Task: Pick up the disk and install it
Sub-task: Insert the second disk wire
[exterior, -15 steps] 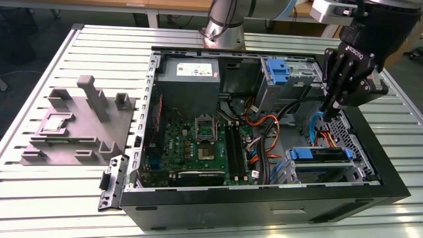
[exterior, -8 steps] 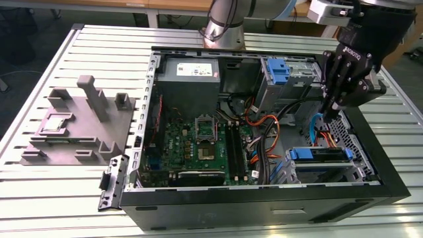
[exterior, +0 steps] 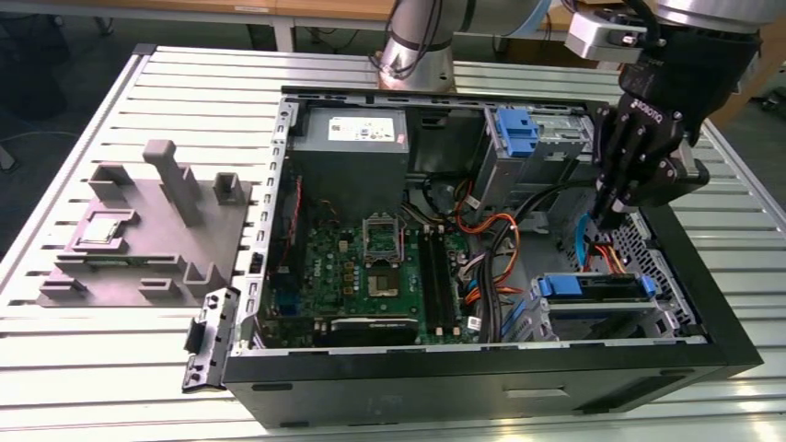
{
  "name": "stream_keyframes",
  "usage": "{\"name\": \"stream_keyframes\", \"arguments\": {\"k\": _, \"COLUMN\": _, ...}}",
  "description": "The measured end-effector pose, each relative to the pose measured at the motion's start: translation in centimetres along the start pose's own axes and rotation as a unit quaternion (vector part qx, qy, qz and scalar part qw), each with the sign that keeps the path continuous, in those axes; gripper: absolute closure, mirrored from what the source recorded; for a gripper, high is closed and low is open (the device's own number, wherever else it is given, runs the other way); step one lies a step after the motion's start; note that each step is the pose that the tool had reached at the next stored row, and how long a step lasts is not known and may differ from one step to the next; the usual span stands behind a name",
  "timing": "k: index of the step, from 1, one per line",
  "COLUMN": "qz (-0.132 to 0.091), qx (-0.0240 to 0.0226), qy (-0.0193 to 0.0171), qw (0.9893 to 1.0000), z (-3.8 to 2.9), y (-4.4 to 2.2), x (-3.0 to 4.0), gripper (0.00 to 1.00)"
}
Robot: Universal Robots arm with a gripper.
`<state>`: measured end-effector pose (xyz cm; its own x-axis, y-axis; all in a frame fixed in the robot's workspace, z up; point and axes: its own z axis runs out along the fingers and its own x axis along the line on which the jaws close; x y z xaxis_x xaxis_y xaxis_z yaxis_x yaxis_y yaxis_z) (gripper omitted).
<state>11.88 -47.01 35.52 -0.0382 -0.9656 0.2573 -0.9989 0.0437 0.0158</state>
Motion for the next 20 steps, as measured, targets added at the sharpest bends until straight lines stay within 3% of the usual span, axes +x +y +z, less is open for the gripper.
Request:
{"name": "stream_keyframes", "arguments": {"k": 2, "qz": 0.0, "qx": 0.0001, "qy": 0.0013, "qw": 1.0, "z": 0.05, "y": 0.0, "x": -0.02, "gripper": 0.78}}
{"name": "stream_keyframes", "arguments": {"k": 3, "qz": 0.0, "qx": 0.0001, "qy": 0.0016, "qw": 1.0, "z": 0.05, "y": 0.0, "x": -0.01, "gripper": 0.84}}
{"name": "stream_keyframes", "arguments": {"k": 20, "qz": 0.0, "qx": 0.0001, "qy": 0.0017, "qw": 1.0, "z": 0.07, "y": -0.04, "x": -0.02, "gripper": 0.84}}
